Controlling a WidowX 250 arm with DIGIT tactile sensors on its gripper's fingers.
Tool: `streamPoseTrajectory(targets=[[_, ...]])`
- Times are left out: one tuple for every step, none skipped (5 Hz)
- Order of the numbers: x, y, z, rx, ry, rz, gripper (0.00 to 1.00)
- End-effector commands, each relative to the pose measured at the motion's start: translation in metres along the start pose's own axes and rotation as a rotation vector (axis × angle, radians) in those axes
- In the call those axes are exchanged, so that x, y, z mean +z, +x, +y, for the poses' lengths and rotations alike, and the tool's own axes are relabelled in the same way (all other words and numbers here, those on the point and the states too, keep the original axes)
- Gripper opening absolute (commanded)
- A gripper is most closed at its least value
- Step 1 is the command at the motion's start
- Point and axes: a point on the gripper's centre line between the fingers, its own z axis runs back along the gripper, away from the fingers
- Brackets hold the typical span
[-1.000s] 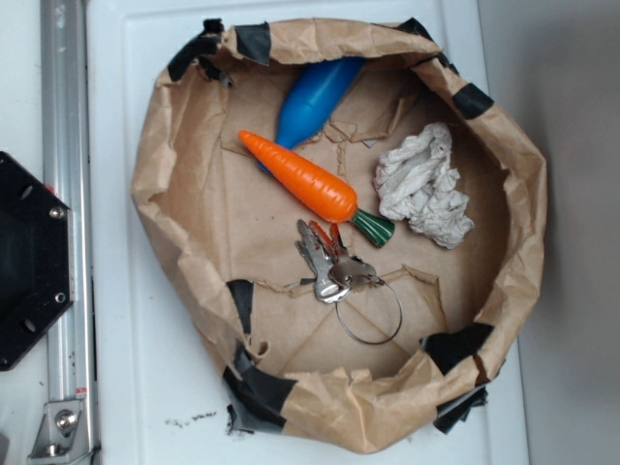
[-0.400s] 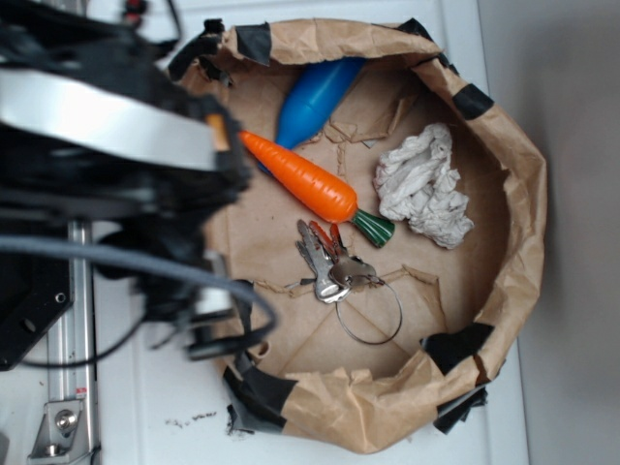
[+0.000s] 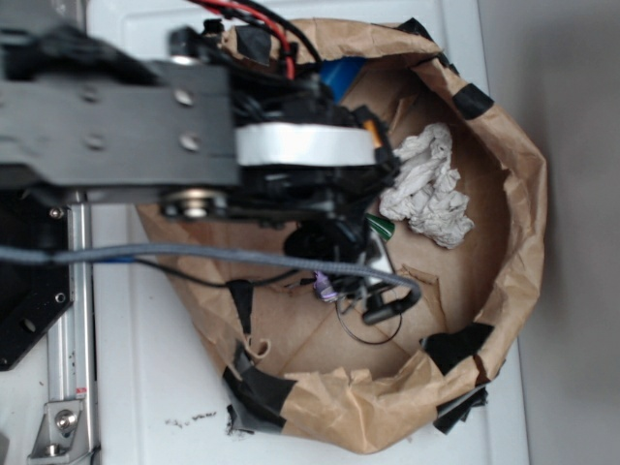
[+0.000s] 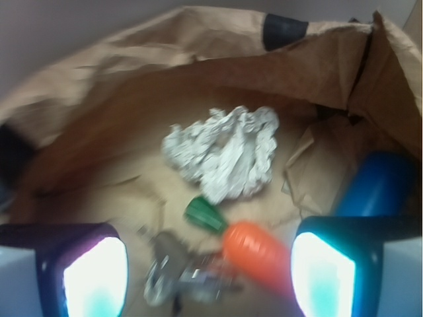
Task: Grab the white paper.
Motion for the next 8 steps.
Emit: streamPoseTrajectory(targets=[[-0.038, 0.044, 0.012, -0.064, 0.044, 0.018, 1.0], [-0.07, 0.043, 0.014, -0.111, 0.086, 0.112, 1.0], [-0.08, 0.046, 0.003, -0.149, 0.114, 0.138, 1.0], [-0.082, 0.044, 0.004, -0.113, 0.122, 0.137, 0.0], [-0.065, 0.045, 0.01, -0.091, 0.063, 0.135, 0.0], [-0.017, 0.053, 0.005, -0.097, -0.038, 0.122, 0.0], [0.037, 0.049, -0.007, -0.091, -0.071, 0.136, 0.0], [0.071, 0.044, -0.022, -0.156, -0.071, 0.197, 0.0]])
